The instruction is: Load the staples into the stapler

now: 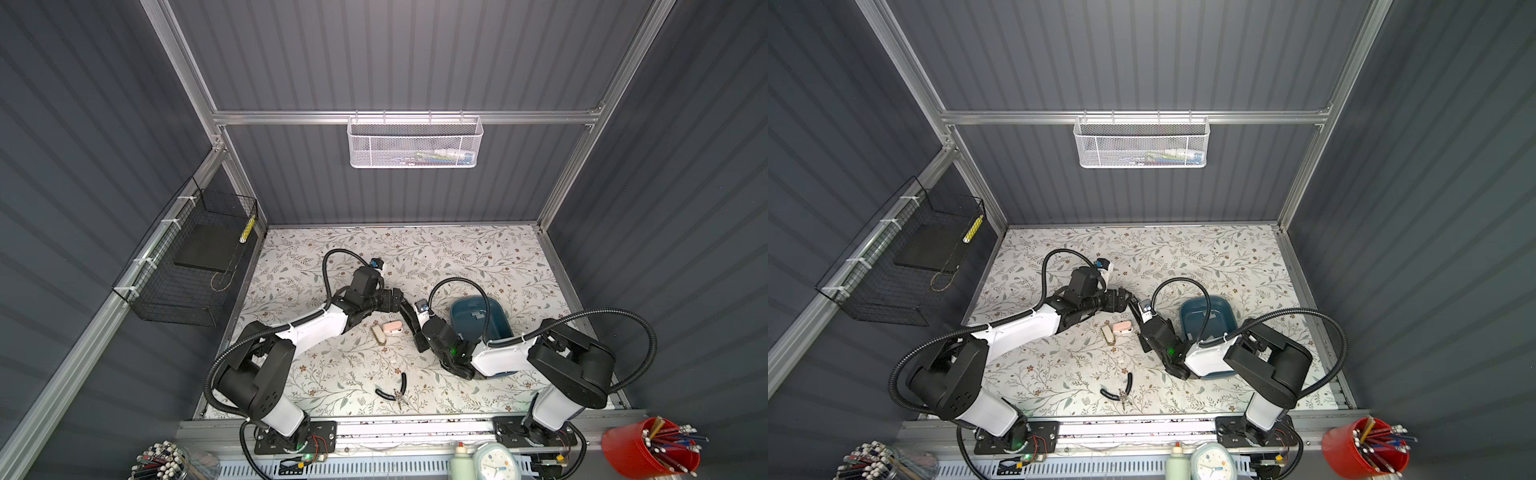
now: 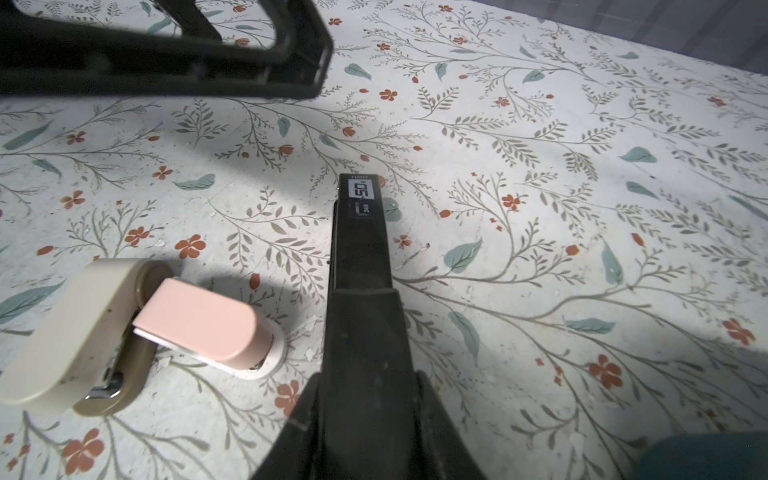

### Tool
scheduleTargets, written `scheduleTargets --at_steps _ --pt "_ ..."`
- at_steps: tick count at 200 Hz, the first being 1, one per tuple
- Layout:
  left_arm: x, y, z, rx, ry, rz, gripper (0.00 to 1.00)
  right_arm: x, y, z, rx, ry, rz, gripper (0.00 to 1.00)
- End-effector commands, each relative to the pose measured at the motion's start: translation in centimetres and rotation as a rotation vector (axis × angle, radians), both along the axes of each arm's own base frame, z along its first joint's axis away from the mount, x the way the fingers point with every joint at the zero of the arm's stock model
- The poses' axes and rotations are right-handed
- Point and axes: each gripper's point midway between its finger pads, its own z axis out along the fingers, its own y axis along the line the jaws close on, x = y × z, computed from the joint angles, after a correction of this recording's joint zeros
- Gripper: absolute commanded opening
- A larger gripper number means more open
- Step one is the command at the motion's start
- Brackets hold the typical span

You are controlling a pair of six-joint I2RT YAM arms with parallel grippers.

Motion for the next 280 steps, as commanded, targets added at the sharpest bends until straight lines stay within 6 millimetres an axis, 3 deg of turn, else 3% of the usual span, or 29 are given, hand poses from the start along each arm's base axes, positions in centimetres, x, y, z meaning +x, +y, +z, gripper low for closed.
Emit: scheduleTargets --at_steps 1,40,89,173,280 --pt "0.0 0.1 0.7 -0.010 -0.003 -0.002 0.91 0.1 -0.6 0.4 -0.024 -0.018 -0.022 0.27" --pt "0.1 -0.1 0.1 -0.001 0.009 -0.006 0.91 -0.9 -0.1 2.6 0.066 -0.024 0.023 0.36" --pt "0.1 -0.9 -0.7 -0.008 0.041 -0.040 0.90 -1.6 0.2 5.2 0.157 -0.034 0.050 0.37" --pt "-0.1 -2.3 -2.1 -0.032 0.104 -0.087 0.87 -0.6 0.3 1.6 0.106 0.012 -0.008 0.26" --pt "-0.2 -3.4 -3.6 -0.047 0.164 -0.122 0.84 -1.5 -1.3 -1.7 0.119 0.063 -0.053 0.22"
